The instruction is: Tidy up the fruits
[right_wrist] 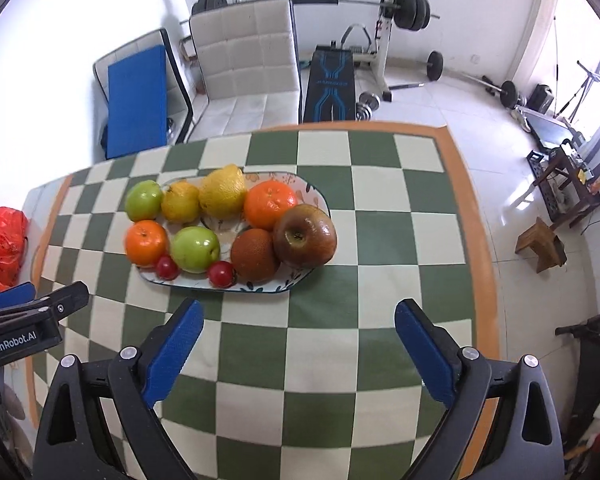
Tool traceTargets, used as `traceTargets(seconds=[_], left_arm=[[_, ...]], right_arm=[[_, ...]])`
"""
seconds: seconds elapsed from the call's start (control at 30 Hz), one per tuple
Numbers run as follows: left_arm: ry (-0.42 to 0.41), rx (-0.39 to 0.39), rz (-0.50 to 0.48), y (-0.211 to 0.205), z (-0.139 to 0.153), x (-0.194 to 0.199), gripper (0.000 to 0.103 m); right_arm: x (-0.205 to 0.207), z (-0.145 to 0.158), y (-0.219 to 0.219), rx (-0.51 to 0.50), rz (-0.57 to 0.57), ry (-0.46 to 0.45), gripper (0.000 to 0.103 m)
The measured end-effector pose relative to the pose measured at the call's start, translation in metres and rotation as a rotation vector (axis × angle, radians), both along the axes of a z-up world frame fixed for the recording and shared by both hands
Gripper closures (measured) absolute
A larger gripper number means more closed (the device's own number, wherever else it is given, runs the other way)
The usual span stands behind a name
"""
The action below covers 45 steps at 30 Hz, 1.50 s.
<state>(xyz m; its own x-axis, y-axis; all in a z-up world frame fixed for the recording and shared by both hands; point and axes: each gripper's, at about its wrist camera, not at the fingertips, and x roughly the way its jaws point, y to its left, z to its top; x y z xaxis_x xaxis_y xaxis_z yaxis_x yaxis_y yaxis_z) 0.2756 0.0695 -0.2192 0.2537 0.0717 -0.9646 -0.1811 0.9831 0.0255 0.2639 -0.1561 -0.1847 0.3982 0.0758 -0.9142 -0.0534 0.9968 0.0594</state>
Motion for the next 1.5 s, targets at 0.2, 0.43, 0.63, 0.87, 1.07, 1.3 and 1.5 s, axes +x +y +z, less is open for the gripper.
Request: traceTargets(seconds=[0.2, 0.43, 0.63, 0.87, 1.07, 1.3, 1.5], left_arm=[[-0.101, 0.016, -0.035, -0.007, 0.050, -0.038, 0.003], [-0.216, 0.018, -0.066, -0.010, 0.107, -0.091, 0.003], [-0.281, 0.002, -0.081, -0.013, 0.148, -0.130, 0.003], [-0.349, -0.006, -0.101, -0.019, 0.186, -0.171, 0.003], [-0.391, 0.004, -0.116, -0.026, 0.206, -0.197, 0.003], [-0.399, -0.003, -0.122, -0.030, 0.212, -0.210, 0.003], [-0.406, -0.004, -0.108, -0.028, 0.215, -0.212, 0.003]], right_arm=[[-0.043, 0.050, -0.005, -0.001, -0.019, -0.078, 0.004], [-0.103, 0.114, -0.009, 0.016, -0.022, -0.177, 0.004], [-0.154, 0.161, -0.009, 0.033, -0.004, -0.227, 0.004], [-0.205, 0.207, -0.007, 0.051, 0.007, -0.287, 0.004], [-0.233, 0.239, -0.005, 0.048, 0.016, -0.334, 0.004], [-0.247, 0.252, -0.006, 0.042, 0.020, -0.349, 0.003], [-0.244, 0.249, -0.008, 0.046, 0.016, -0.326, 0.003]])
